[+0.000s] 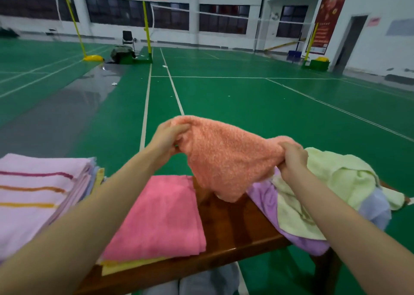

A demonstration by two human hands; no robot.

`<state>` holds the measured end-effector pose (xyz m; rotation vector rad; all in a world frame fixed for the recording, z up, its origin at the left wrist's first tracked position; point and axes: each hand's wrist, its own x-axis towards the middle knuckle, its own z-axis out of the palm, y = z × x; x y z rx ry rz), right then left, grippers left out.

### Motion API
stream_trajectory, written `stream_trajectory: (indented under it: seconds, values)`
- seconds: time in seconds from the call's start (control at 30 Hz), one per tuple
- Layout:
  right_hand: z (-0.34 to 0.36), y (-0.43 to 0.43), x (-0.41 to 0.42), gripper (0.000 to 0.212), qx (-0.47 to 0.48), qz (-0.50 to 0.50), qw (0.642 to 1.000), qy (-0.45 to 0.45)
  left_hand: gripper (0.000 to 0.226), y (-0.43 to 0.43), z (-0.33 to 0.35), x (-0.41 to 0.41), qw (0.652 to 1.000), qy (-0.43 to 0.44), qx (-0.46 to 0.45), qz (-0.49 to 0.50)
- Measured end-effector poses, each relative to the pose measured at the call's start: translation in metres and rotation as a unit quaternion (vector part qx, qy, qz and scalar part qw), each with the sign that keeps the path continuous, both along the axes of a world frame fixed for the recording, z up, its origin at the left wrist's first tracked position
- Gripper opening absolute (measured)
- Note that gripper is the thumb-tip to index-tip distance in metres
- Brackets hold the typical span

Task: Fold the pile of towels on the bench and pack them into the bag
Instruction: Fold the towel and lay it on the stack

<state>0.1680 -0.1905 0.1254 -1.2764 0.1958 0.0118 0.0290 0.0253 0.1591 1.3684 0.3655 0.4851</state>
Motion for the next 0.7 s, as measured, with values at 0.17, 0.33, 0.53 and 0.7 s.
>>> stream_trajectory:
  seconds: [0.17, 0.33, 0.53, 0.7]
  values:
    - [0.026, 0.040, -0.022, 0.013, 0.152, 0.040, 0.987, 0.019, 0.021, 0.050, 0.046, -0.044, 0.997, -0.032, 0.034, 0.055]
    - [0.037, 0.075, -0.042, 0.020, 0.278, 0.145, 0.949, 0.026, 0.027, 0.096, 0.068, -0.075, 0.994, -0.069, 0.030, 0.073]
    - [0.023, 0.078, -0.053, 0.029, 0.262, 0.184, 0.947, 0.000, 0.046, 0.119, 0.060, -0.098, 0.992, -0.116, 0.036, 0.035]
    - [-0.070, 0.015, -0.048, 0.015, -0.118, 0.269, 0.955, 0.026, 0.049, 0.102, 0.017, -0.120, 0.978, 0.062, 0.170, -0.102]
